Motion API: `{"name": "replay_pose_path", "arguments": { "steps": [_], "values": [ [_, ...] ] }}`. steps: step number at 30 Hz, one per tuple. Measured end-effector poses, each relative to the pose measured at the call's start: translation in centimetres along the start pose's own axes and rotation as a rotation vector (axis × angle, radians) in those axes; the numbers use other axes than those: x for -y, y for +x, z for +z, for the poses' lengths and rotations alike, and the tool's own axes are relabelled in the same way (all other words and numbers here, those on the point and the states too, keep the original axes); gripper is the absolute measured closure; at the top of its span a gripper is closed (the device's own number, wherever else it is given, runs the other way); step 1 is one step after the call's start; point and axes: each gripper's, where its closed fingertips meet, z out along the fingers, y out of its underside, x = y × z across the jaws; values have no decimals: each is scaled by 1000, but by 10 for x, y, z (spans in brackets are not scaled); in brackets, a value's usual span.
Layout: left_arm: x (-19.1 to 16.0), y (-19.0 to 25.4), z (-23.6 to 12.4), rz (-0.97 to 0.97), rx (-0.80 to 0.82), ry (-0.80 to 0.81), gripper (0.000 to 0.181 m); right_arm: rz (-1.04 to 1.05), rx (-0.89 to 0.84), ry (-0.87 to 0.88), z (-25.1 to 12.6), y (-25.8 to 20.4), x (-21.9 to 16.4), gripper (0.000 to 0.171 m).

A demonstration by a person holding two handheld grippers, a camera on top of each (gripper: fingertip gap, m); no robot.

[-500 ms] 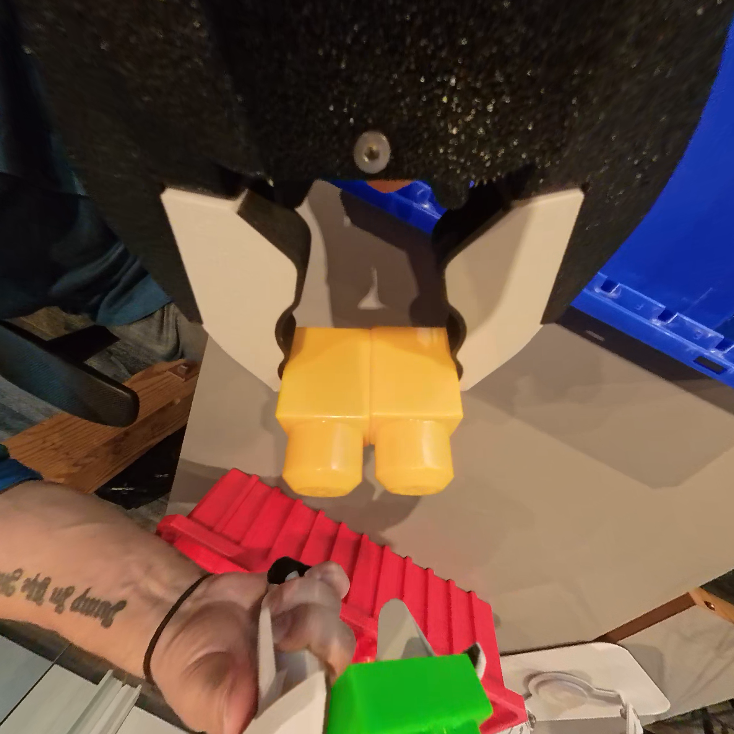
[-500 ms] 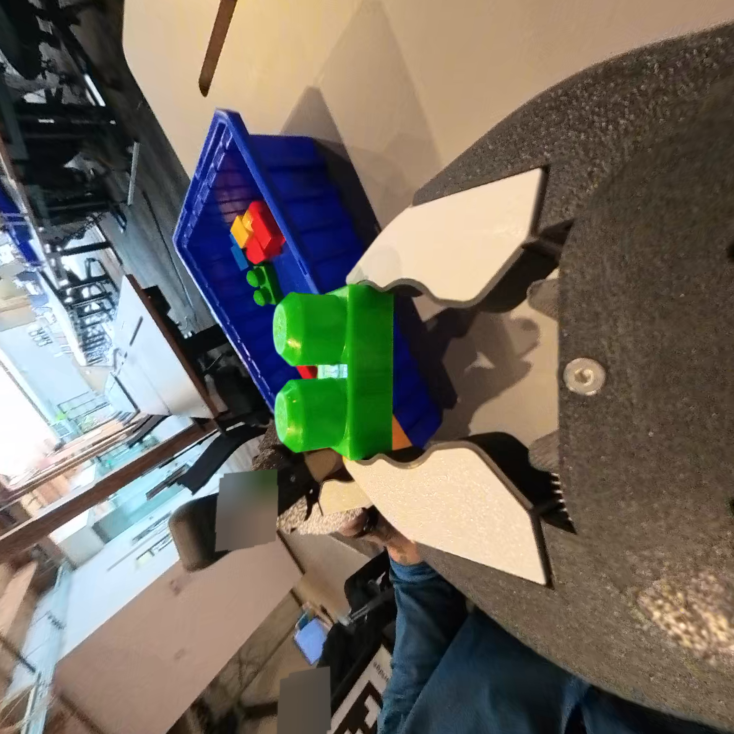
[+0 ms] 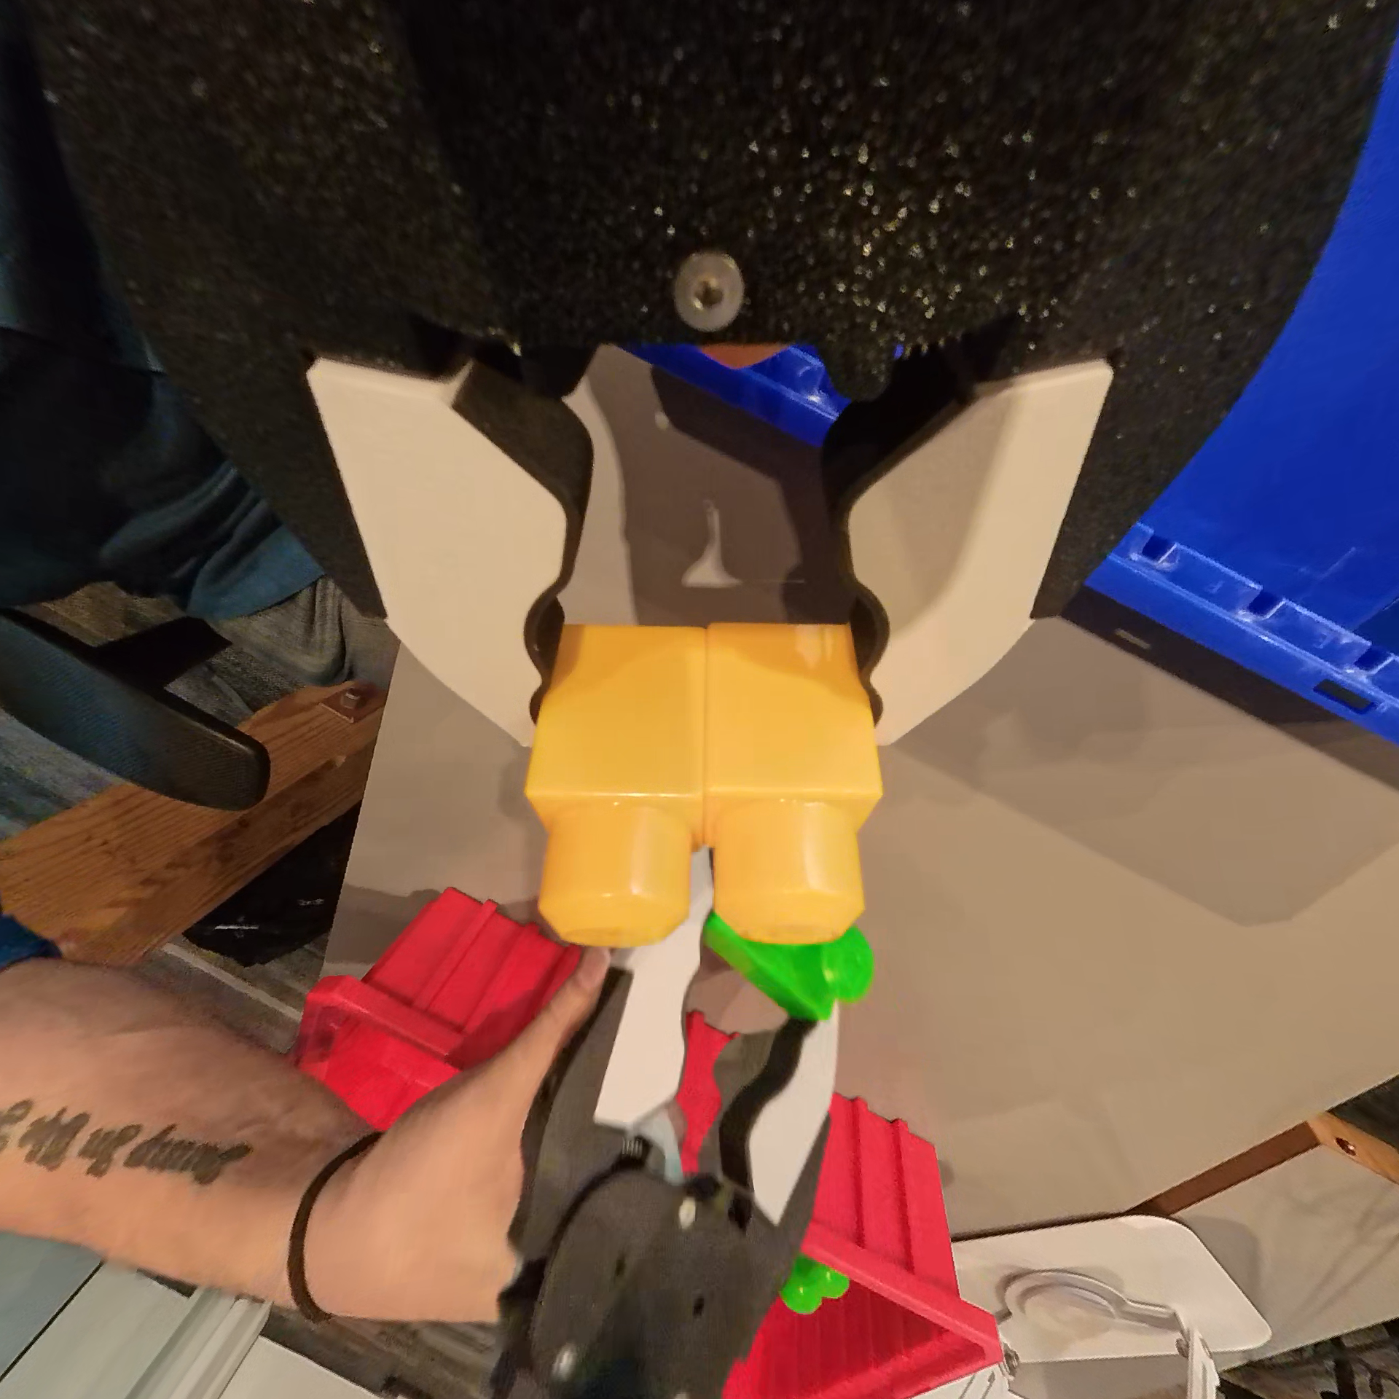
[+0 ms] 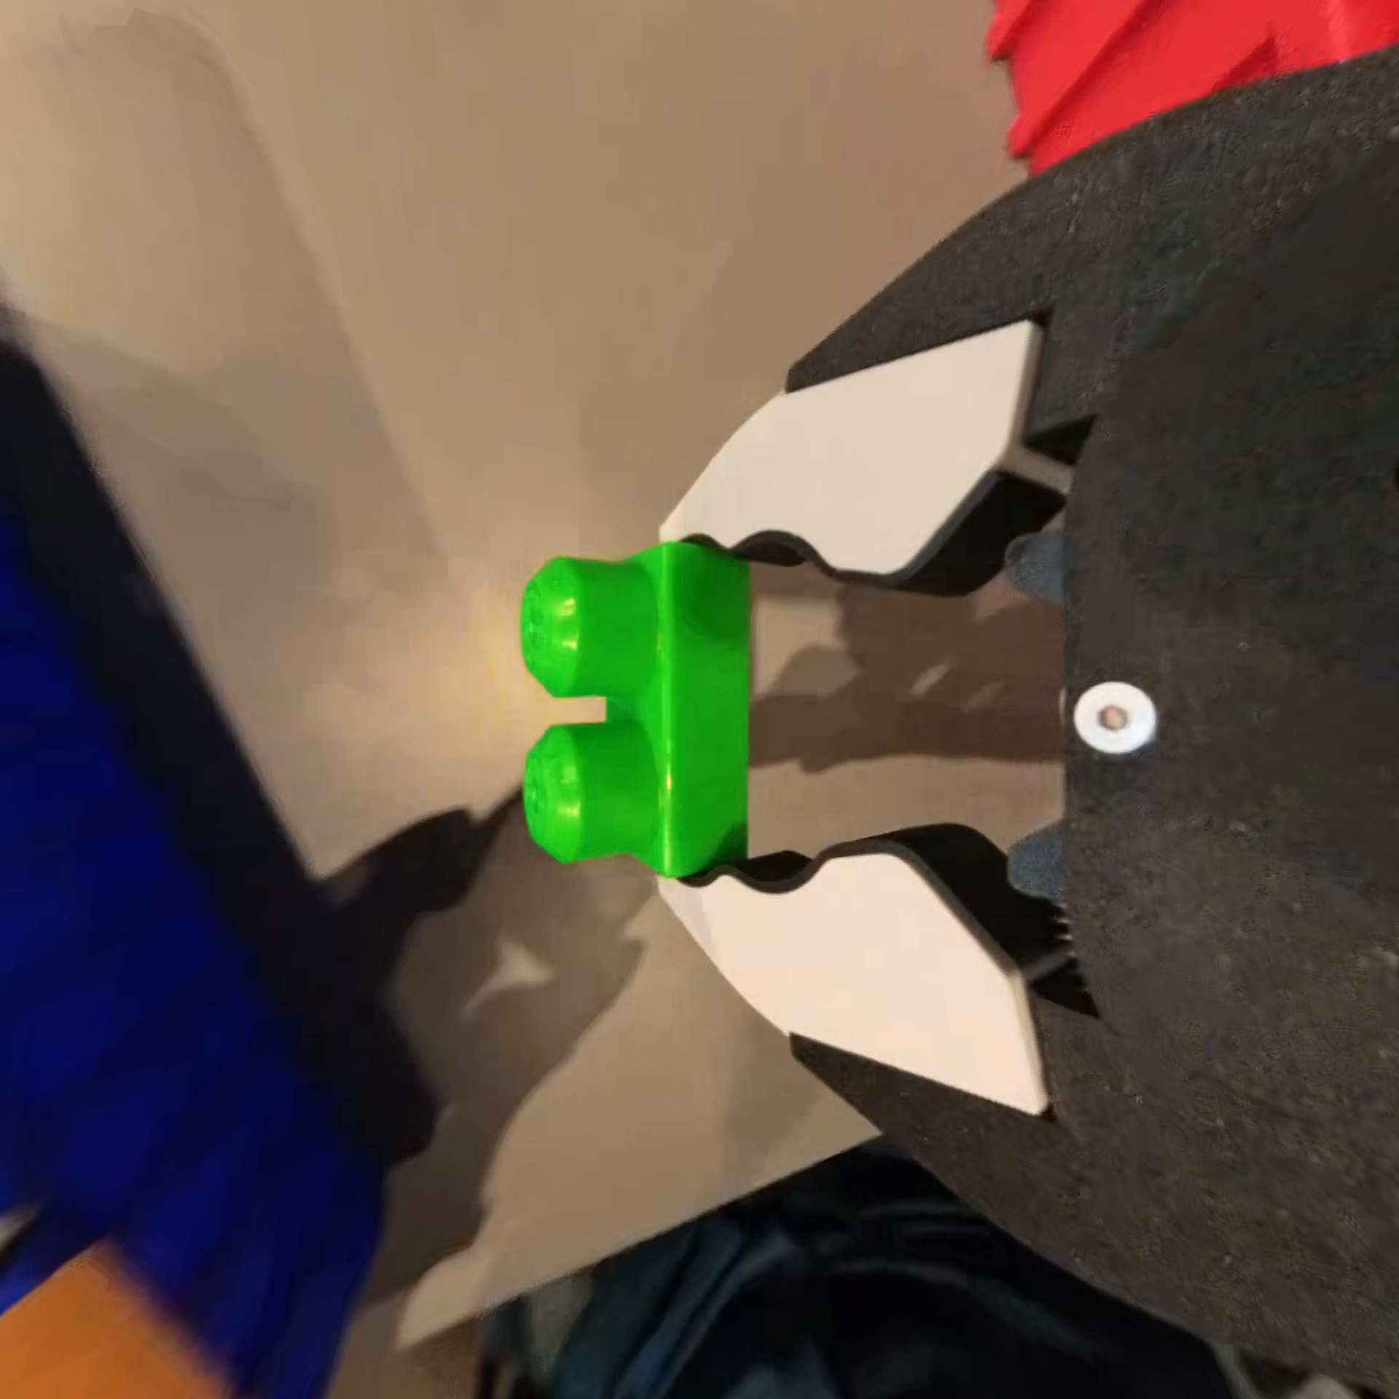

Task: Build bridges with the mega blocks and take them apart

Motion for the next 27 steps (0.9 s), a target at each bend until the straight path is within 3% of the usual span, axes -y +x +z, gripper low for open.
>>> {"name": "replay_pose_path", "arguments": {
  "steps": [4, 9, 27],
  "values": [
    [0, 0, -1, 1, -1, 0, 106, -96, -52, -312, 24, 1, -43, 96],
    [1, 0, -3, 2, 1, 5, 106, -187, -35, -486, 41, -2, -70, 96],
    [1, 1, -4, 1, -3, 7, 106, -160, 10, -427, 51, -6, -62, 95]
  ]
}}
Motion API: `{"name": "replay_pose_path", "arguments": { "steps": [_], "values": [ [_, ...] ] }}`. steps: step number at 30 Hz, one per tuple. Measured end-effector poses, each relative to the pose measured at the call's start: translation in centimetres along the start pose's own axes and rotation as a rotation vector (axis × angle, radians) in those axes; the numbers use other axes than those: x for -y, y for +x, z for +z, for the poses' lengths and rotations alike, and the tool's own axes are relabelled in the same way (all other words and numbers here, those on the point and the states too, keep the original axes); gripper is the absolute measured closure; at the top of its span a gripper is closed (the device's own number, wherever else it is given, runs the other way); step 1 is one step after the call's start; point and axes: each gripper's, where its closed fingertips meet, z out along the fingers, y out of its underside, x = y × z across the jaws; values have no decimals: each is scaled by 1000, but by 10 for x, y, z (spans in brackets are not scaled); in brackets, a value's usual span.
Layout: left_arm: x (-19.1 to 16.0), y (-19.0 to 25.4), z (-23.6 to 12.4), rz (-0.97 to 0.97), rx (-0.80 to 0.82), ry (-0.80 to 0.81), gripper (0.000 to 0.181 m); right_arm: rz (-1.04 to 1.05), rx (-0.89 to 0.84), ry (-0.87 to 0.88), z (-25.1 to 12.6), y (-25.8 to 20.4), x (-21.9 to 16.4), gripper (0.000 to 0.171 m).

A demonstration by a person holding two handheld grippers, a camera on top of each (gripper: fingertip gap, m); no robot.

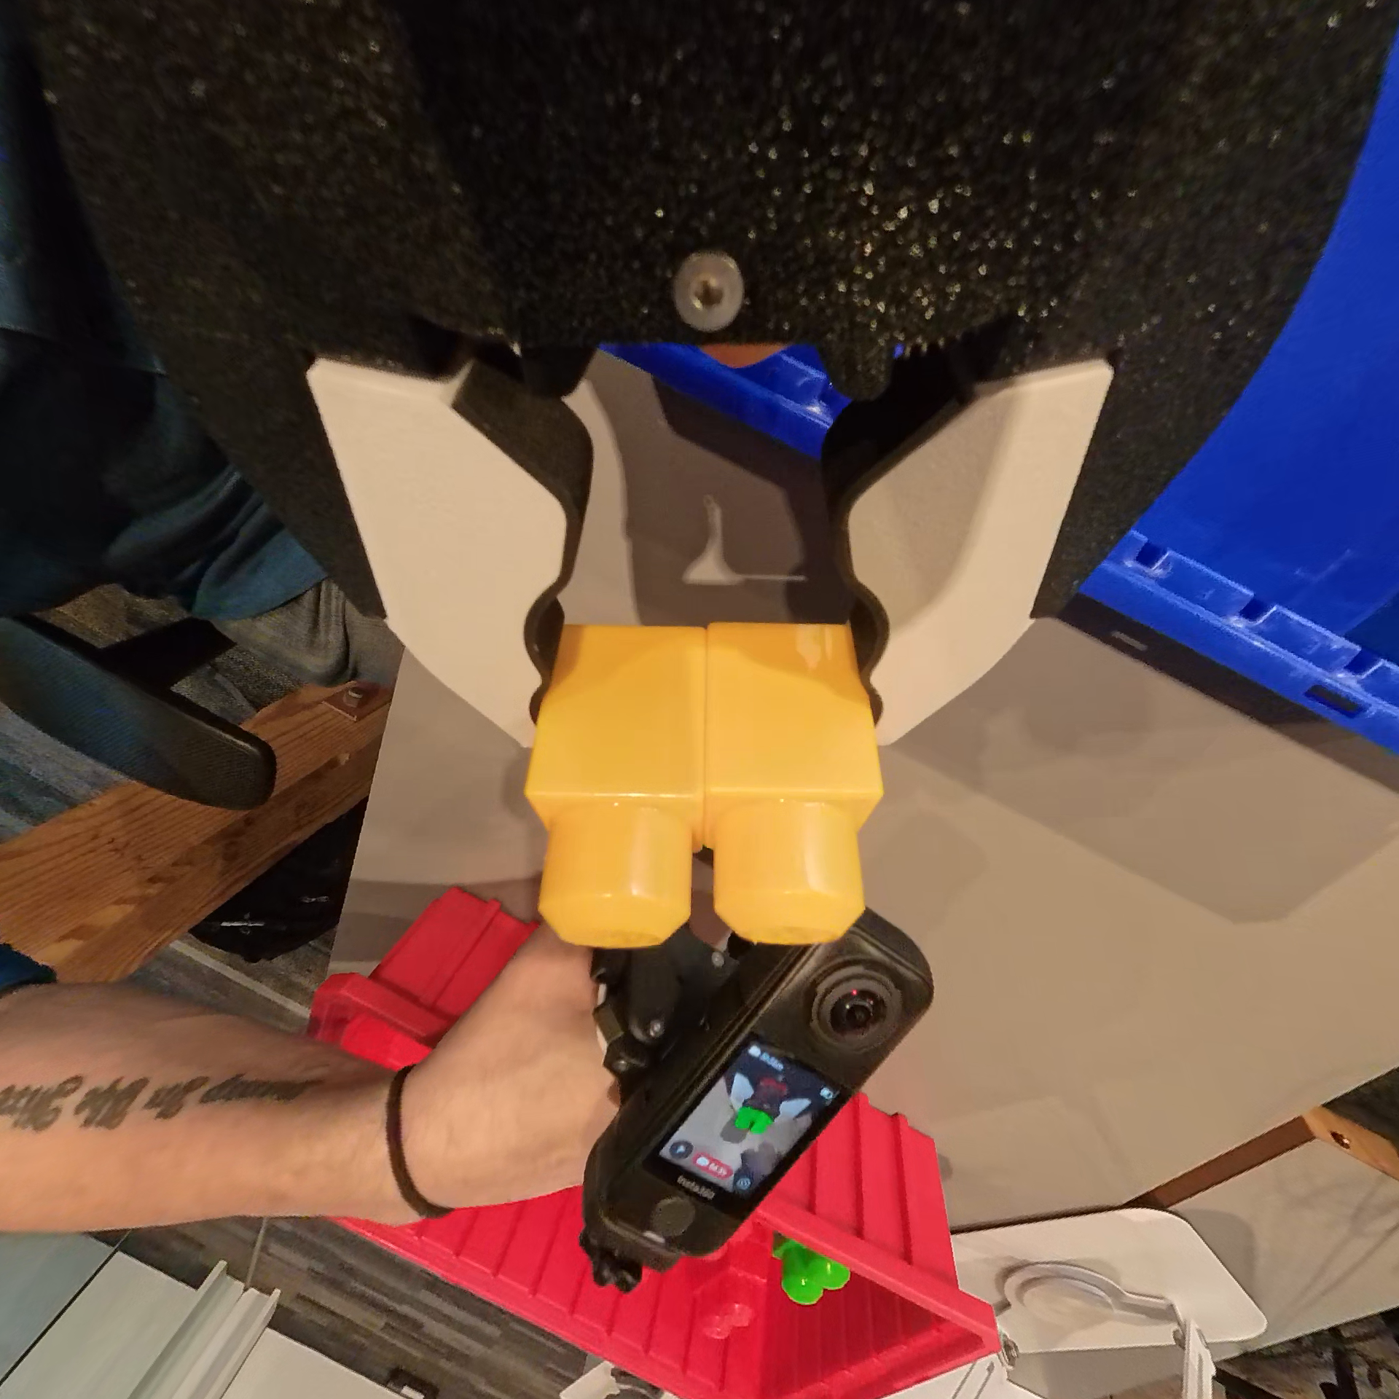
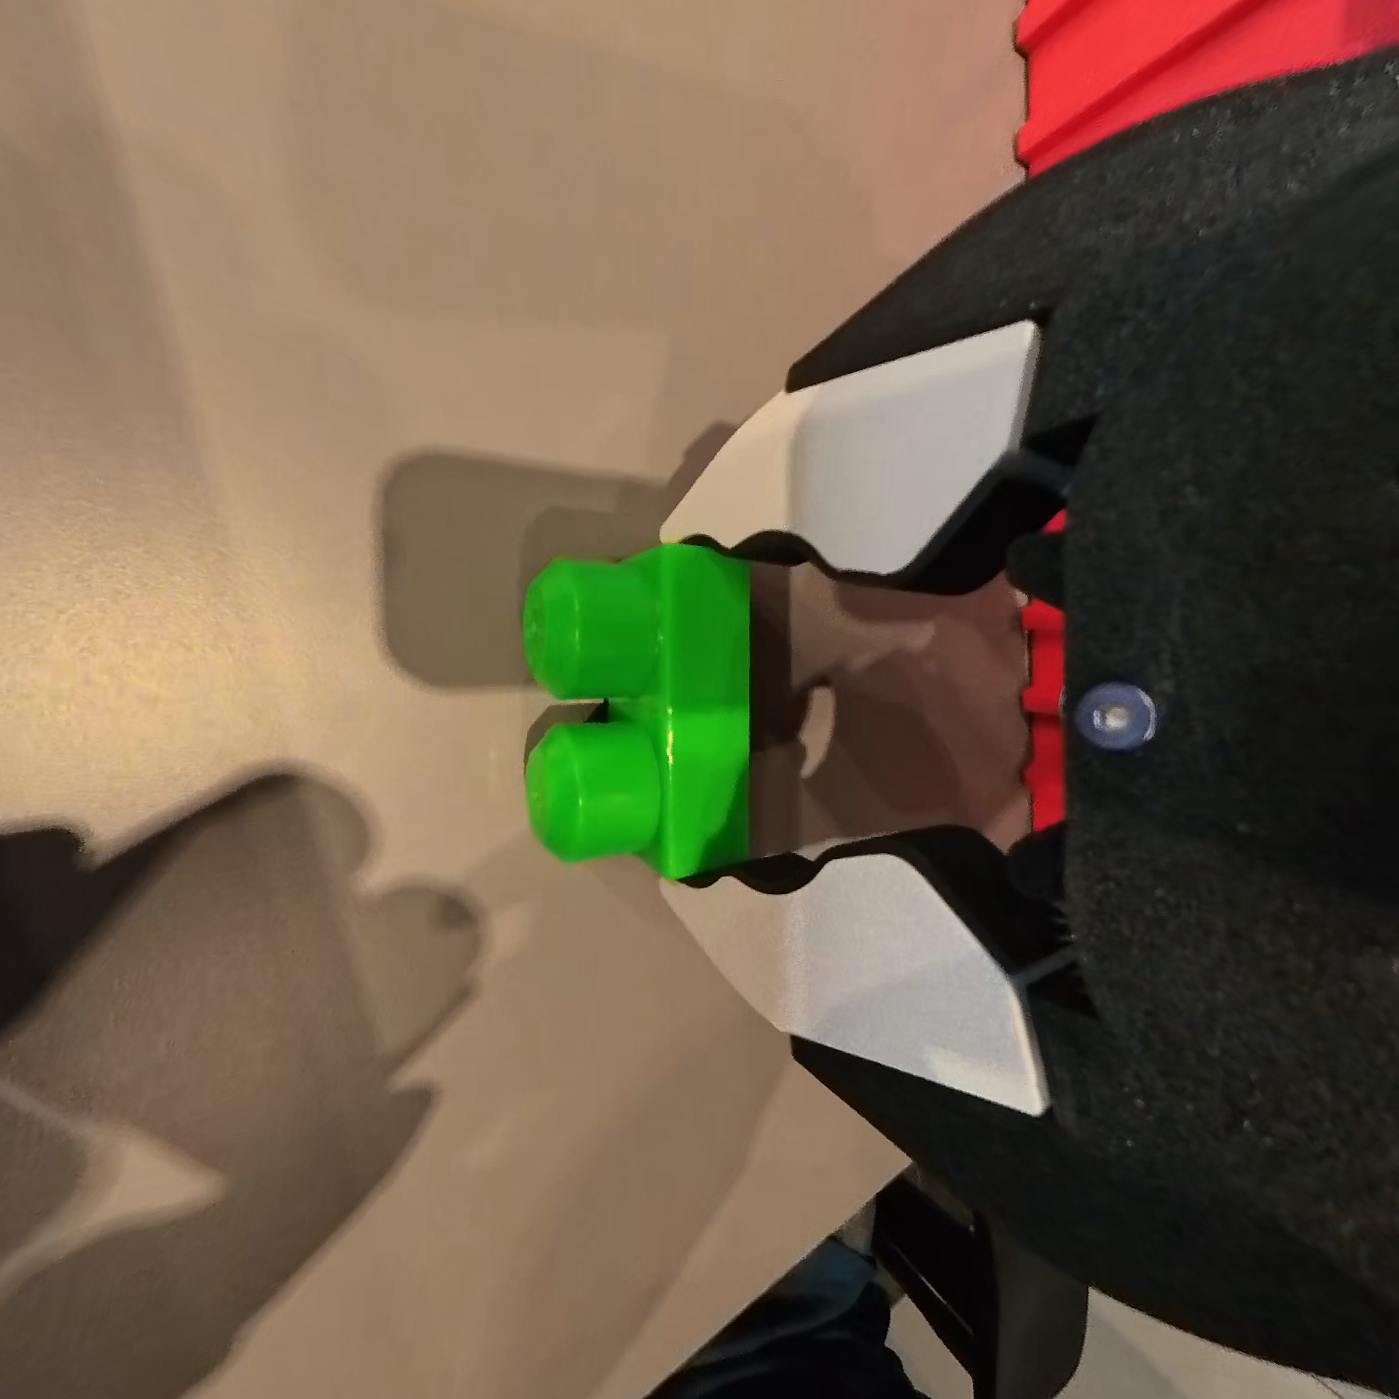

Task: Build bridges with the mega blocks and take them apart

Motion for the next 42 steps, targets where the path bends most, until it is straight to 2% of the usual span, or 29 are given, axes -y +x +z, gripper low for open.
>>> {"name": "replay_pose_path", "arguments": {
  "steps": [4, 12, 21, 23, 25, 29, 33, 38, 42],
  "values": [
    [0, 0, 1, 0, -2, 0, 106, -28, -64, -3, -8, 4, 1, 88],
    [2, 1, -2, 1, -3, 8, 106, -133, -116, 6, -17, -5, 16, 85],
    [4, 1, -7, -1, -5, 23, 106, -172, -140, -49, -5, -4, 24, 85],
    [4, 1, -7, -2, -7, 24, 106, -164, -128, -70, -2, -3, 22, 90],
    [4, 1, -7, -4, -9, 27, 106, -158, -121, -98, 1, -1, 17, 105],
    [6, 0, -10, -5, -9, 37, 106, -121, -98, -47, 2, 1, 20, 107],
    [7, 0, -13, -4, -9, 47, 106, -27, -40, 152, -8, -7, 41, 107],
    [10, 2, -15, 0, -12, 57, 106, 202, 3, 622, -35, -12, 92, 107],
    [13, 7, -17, 11, -13, 62, 106, 372, -31, 916, -51, 3, 106, 107]
  ]
}}
